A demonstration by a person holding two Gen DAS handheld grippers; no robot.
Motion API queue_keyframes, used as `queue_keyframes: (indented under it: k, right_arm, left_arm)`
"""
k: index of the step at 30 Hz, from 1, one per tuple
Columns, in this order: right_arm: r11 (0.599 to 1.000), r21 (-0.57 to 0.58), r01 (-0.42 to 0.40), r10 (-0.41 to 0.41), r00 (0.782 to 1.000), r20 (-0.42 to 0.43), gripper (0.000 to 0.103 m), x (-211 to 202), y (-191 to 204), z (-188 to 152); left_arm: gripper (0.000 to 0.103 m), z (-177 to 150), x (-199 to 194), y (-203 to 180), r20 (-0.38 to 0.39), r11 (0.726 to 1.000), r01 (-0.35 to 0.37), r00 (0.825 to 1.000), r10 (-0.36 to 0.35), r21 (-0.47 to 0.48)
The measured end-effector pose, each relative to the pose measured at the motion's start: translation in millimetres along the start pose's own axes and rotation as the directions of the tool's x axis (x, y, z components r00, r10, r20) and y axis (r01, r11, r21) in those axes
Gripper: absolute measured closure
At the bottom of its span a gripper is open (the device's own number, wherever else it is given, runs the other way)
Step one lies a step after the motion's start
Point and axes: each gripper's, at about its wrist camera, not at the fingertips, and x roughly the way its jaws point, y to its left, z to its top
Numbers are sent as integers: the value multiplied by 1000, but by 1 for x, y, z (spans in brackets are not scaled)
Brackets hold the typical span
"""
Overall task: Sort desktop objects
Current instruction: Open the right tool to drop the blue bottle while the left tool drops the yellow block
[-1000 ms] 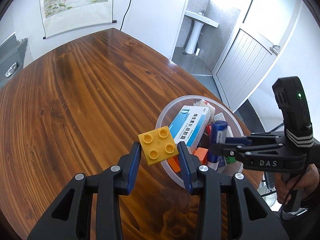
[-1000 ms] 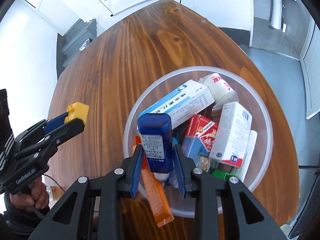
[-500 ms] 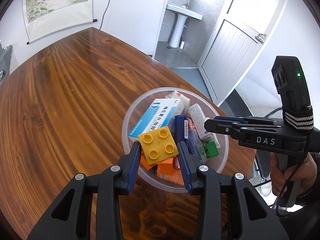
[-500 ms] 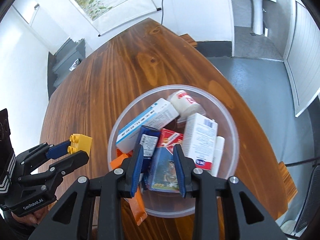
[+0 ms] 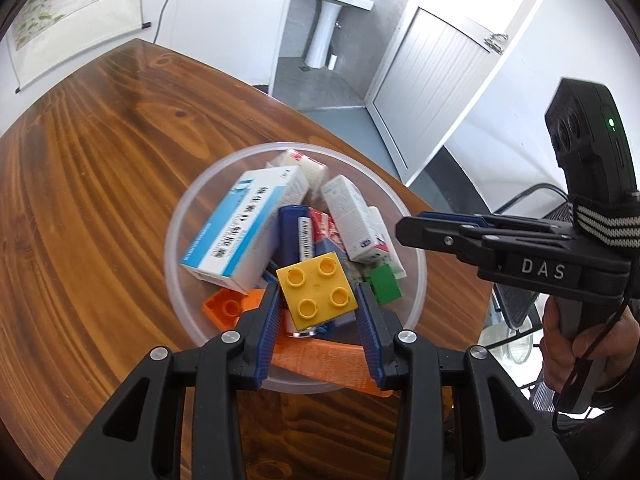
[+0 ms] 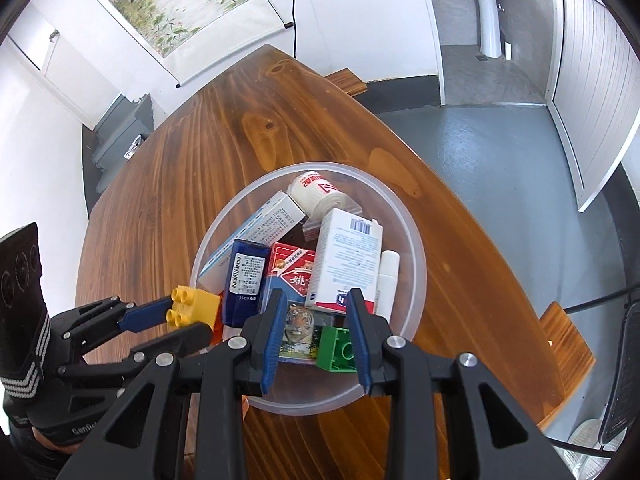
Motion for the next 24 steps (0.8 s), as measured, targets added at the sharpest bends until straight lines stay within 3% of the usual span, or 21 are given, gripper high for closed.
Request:
queue_keyframes:
  k: [6, 11, 17, 21, 24]
  right_arm:
    - [1000, 0, -4, 4, 1000, 1, 68, -1, -2, -2]
    - [1000, 7, 6, -6, 1000, 10, 50, -4, -2, -4]
    - [1000, -6, 11, -11, 1000, 20, 34, -9, 3, -4]
    - [999, -22, 28, -28, 999, 28, 23, -12, 8, -4]
    - [999, -26, 40, -39, 999, 14, 19, -11, 12, -4]
  left_arm:
    - [62, 0, 14, -4, -47, 1000, -13, 999, 13, 7]
    - [62, -4, 18, 7, -69, 999, -10, 998, 8, -37]
    - [62, -5, 2, 10, -26, 999, -23, 999, 22, -46]
    - [62, -1, -16, 16, 18, 995, -71, 997, 72, -73]
    - [48, 2, -30, 23, 54, 986, -135, 989, 141, -100]
